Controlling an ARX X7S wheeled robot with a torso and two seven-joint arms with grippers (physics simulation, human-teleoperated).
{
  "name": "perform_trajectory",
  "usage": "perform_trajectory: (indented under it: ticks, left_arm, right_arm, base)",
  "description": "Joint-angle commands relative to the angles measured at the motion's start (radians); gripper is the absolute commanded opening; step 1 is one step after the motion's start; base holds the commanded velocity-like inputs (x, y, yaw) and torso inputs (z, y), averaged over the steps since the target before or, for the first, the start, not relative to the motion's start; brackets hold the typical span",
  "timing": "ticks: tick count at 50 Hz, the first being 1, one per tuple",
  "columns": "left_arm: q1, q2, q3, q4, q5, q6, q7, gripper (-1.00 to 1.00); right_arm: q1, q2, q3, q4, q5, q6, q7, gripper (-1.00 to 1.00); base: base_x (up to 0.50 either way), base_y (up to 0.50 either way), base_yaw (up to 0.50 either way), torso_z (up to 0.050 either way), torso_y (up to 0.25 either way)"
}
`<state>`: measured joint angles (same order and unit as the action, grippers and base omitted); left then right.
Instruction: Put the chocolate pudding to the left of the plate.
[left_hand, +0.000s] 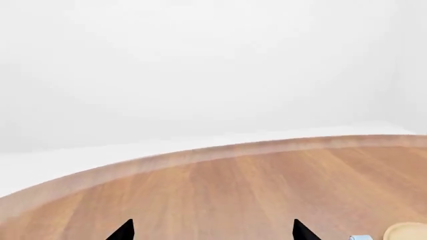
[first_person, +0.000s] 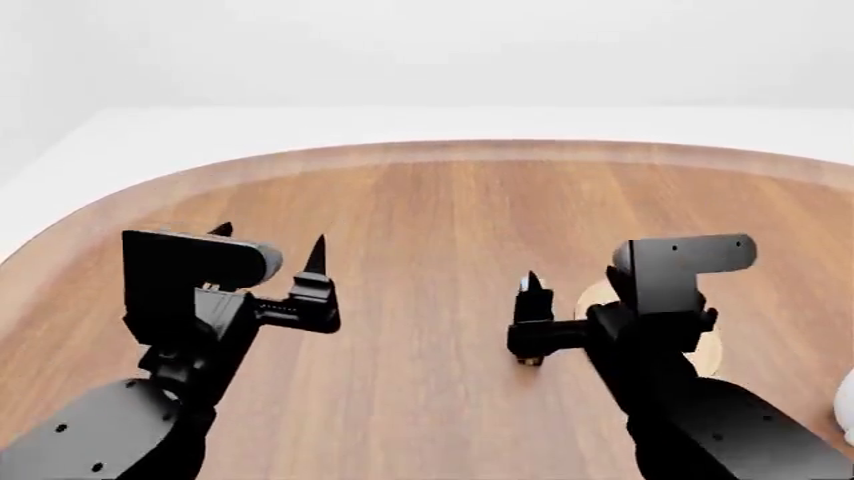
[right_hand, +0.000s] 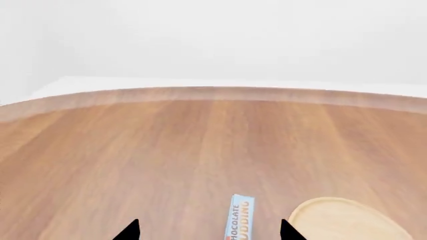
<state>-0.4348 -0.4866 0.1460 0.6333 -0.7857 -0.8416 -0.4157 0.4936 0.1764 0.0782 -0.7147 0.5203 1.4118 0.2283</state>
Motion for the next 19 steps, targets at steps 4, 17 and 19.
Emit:
perform_trajectory:
  ticks: [4, 17, 19]
  left_arm:
    - [0.349, -0.068, -0.05, 0.332, 0.122, 0.204, -0.033, 1.0]
    - [0.654, -0.124, 0.004, 0.409, 0.376, 0.516, -0.051, 1.0]
    - [0.699, -0.128, 0.006, 0.408, 0.411, 0.572, -0.06, 1.0]
  right_arm:
    - [-0.41, 0.123, 0.015, -0.332, 0.043, -0.38, -0.006, 1.0]
    - [-0.681, 0.547, -0.269, -0.328, 0.085, -1.035, 0.38, 1.0]
    - [-0.707, 0.555, -0.274, -0.327, 0.058, -1.078, 0.387, 1.0]
  base:
    - [0.0, 0.0, 0.0, -0.009, 0.25]
    - [0.0, 0.0, 0.0, -0.009, 0.25]
    - [0.0, 0.0, 0.0, -0.009, 0.25]
